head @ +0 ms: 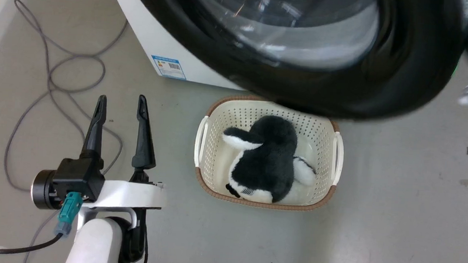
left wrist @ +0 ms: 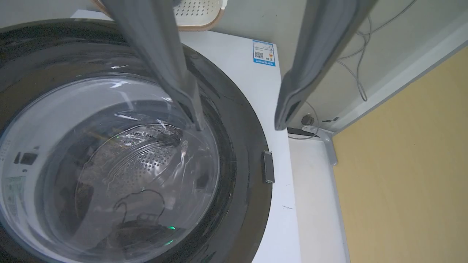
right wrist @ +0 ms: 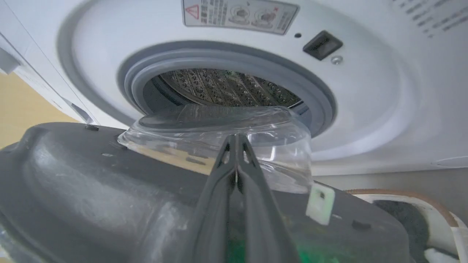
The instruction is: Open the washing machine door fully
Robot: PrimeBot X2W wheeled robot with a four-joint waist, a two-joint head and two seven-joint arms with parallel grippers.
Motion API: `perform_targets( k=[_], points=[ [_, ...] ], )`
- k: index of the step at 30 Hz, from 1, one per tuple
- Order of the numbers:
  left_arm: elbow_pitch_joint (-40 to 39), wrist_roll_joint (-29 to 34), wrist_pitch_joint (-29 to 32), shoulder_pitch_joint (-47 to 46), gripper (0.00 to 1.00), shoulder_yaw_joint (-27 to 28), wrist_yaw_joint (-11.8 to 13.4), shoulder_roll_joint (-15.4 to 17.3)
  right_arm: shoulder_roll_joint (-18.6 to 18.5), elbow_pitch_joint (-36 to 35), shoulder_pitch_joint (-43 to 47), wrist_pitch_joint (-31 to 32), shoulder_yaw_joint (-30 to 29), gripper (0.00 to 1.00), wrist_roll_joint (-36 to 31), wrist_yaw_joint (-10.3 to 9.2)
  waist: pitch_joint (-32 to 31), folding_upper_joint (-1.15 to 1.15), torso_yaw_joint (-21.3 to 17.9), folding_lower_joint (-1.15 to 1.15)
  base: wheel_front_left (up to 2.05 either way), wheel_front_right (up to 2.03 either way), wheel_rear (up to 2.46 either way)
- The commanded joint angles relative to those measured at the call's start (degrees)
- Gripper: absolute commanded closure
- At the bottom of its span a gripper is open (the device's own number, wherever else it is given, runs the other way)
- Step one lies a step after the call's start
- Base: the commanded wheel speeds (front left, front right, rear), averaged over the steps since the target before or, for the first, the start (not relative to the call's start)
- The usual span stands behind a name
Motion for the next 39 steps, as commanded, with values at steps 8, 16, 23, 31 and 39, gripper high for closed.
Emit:
perform_targets(
  k=[8,16,23,31,39],
  points=[
    [0.38,0.98,-0.30,2.28,0.00,0.74,-0.25,0.07,2.82,-7.07,8.80,2.65,2.32,1.00,2.91,0.07,-3.21,0.00,-1.82,0.00,0.00,0.00,0.00],
    [1.02,1.55,-0.30,3.79,0.00,1.53,-0.72,0.07,3.95,-16.18,17.51,5.31,4.60,1.00,4.69,0.07,-6.15,0.00,-3.15,0.00,0.00,0.00,0.00],
    [1.36,1.94,-0.30,4.92,0.00,1.79,-1.12,0.07,4.83,-21.51,22.71,6.41,5.68,1.00,5.73,0.07,-7.98,0.00,-3.52,0.00,0.00,0.00,0.00],
    [2.16,2.42,-0.30,6.32,0.00,2.15,-1.96,0.07,6.78,-27.24,29.59,6.78,7.67,1.00,5.99,0.07,-10.67,0.00,-3.25,0.00,0.00,0.00,0.00],
    [2.69,3.11,-0.30,8.18,0.00,2.53,-2.47,0.07,9.63,-31.80,35.59,7.63,10.87,1.00,6.03,0.07,-13.17,0.00,-2.83,0.00,0.00,0.00,0.00]
  ],
)
